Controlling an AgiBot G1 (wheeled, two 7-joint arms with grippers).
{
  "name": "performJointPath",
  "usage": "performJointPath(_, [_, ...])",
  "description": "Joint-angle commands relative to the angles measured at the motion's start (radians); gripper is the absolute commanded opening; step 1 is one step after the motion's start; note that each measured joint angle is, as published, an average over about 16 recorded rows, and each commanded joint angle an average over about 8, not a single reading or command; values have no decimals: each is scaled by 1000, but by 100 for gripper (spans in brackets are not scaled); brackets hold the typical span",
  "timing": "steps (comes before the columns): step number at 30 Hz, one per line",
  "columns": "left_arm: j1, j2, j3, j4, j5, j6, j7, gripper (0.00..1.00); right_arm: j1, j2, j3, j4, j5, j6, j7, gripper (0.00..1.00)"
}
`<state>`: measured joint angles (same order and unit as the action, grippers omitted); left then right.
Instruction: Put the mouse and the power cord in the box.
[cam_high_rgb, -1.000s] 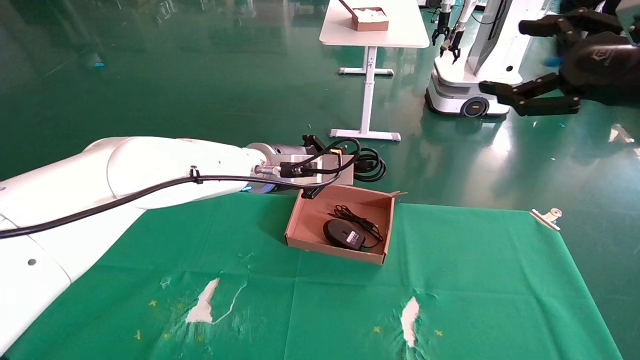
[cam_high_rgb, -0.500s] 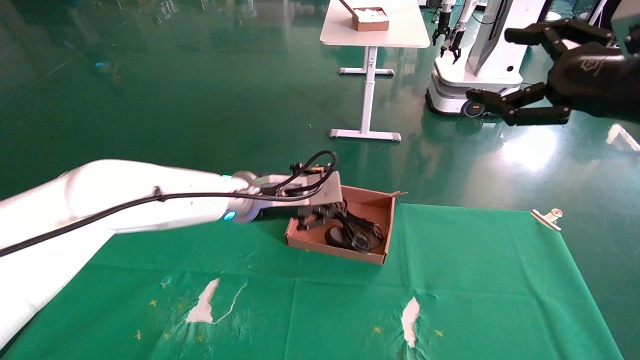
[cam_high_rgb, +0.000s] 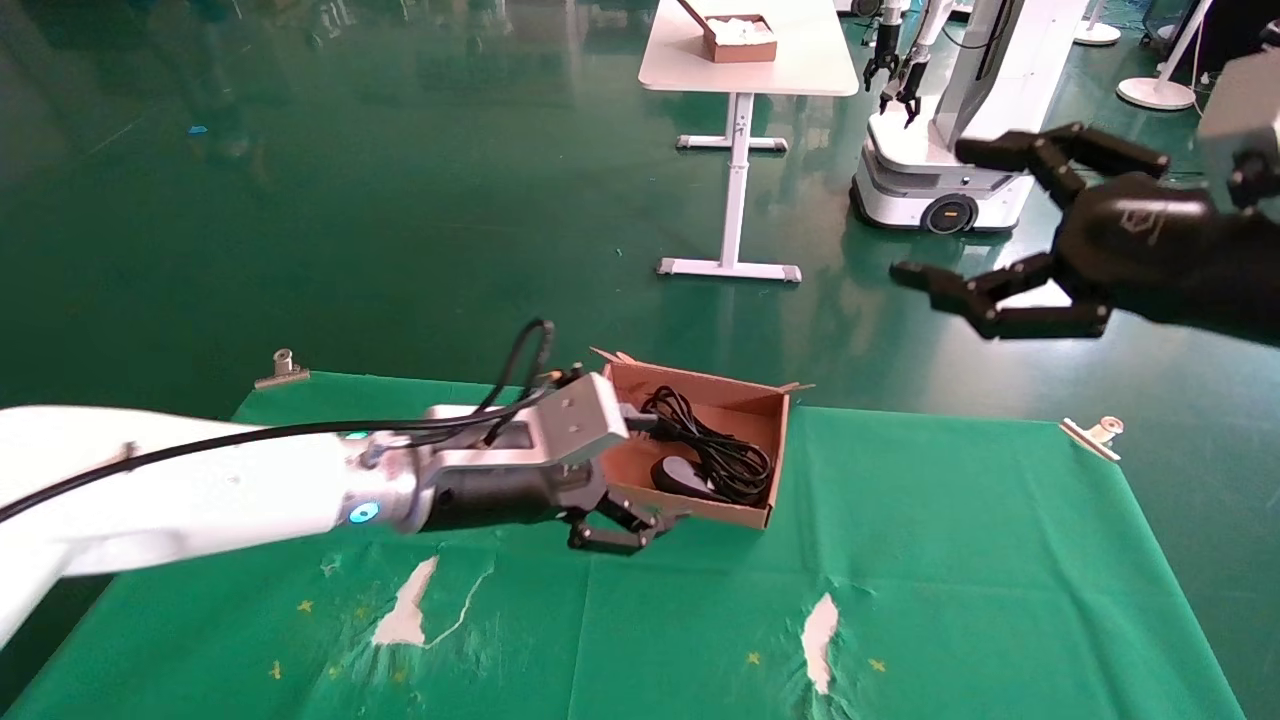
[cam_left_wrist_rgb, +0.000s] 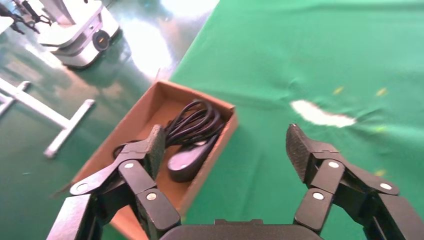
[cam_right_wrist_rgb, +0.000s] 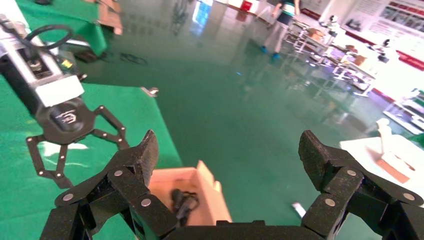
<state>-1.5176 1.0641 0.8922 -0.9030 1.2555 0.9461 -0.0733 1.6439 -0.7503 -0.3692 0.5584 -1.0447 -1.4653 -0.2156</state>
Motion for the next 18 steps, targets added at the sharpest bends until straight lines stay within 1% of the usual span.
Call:
performJointPath(1, [25,-25,-34,-21,-29,31,-6,100,-31,7,5,39,17,-2,22,100])
performJointPath(18, [238,-243,-329,-205,-282,295,-61,100,-294,72,46,374,162,-16,208,100])
